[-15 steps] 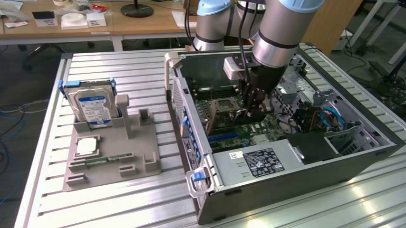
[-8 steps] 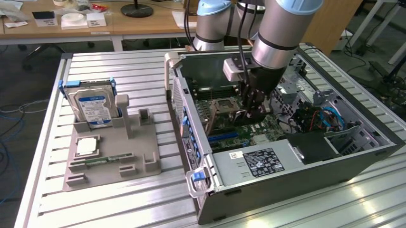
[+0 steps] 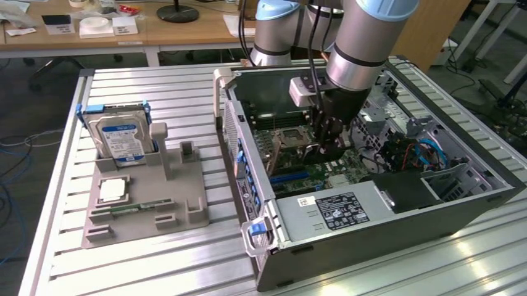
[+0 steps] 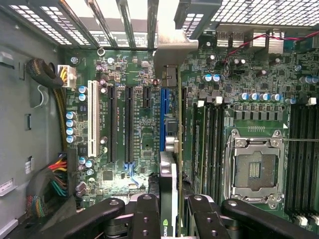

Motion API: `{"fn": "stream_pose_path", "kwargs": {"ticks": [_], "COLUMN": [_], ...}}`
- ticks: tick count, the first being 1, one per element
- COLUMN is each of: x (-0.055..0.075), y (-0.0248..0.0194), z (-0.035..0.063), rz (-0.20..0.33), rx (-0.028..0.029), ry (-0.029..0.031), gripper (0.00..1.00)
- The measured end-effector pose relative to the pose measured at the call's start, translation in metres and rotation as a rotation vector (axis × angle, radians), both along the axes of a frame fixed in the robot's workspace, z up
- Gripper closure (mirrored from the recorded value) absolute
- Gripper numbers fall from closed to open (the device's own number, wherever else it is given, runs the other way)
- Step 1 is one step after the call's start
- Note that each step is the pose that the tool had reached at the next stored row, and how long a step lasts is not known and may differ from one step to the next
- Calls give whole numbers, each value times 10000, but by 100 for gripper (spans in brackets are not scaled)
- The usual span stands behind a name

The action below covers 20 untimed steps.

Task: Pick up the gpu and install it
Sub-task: 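Insert the gpu into the slot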

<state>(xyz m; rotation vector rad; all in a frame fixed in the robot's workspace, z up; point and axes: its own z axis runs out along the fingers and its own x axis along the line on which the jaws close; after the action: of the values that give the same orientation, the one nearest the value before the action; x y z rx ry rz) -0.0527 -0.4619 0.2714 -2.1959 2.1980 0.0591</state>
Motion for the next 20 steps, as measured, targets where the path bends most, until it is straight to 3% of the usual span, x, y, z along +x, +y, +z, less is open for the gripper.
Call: {"fn": "stream_pose_path", "kwargs": {"ticks": [20], "x": [-92], "y": [0], "z": [-22], "rz": [-1], "rx": [-16], "ry": [-5], "gripper": [73]}}
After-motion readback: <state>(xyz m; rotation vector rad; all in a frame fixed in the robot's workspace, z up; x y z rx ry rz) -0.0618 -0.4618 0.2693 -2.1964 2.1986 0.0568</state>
